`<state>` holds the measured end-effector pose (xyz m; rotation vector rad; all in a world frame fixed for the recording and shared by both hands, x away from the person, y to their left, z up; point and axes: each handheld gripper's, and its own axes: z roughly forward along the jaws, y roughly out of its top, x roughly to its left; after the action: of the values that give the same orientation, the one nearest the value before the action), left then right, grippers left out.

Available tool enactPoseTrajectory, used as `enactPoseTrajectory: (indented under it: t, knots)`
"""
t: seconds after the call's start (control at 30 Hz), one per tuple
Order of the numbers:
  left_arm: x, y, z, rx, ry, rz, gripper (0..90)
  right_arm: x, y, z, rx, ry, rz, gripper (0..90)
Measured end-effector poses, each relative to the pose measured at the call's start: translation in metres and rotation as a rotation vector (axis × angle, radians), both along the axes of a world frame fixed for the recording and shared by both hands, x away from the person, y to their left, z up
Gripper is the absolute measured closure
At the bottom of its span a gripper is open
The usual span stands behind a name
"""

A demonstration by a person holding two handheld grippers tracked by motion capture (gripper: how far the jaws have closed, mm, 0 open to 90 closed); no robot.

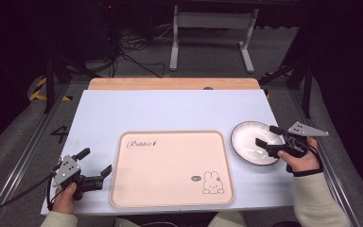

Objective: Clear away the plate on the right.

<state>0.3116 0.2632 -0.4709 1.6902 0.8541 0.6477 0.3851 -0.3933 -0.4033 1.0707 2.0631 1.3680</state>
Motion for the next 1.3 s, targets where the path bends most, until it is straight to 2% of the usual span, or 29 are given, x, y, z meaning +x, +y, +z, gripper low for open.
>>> enactPoseTrajectory:
  t: [0.1,0.3,0.4,0.43,0.6,0.83,1.03,1.2,1.3]
  knots:
    - [0.000,-0.001,0.000,0.001,0.001,0.001,0.2,0.004,-0.006,-0.002,-0.041,0.036,-0.034,14.8]
    - [0.000,-0.001,0.000,-0.002,0.001,0.001,0.2,0.011,-0.016,-0.008,-0.029,0.082,-0.079,21.1]
    - [0.000,0.000,0.000,0.003,-0.001,0.000,0.2,0.014,-0.021,-0.011,-0.028,0.079,-0.106,23.3]
    - [0.000,0.000,0.000,0.006,-0.001,-0.002,0.2,0.014,-0.024,-0.012,-0.023,0.083,-0.120,25.6]
    - [0.000,-0.001,0.000,0.001,0.001,0.001,0.2,0.017,-0.036,-0.018,-0.002,0.093,-0.171,25.2]
    - [0.000,-0.001,0.000,0.002,0.000,0.002,0.2,0.019,-0.047,-0.029,0.051,0.176,-0.219,26.4]
    - [0.000,-0.001,0.000,0.000,0.002,0.003,0.2,0.021,-0.051,-0.035,0.060,0.207,-0.244,27.1]
    - [0.000,-0.001,0.000,0.001,0.002,0.002,0.2,0.020,-0.056,-0.041,0.091,0.272,-0.284,30.9]
    - [0.000,-0.001,0.000,0.000,0.002,0.003,0.2,0.021,-0.058,-0.042,0.098,0.285,-0.293,31.0]
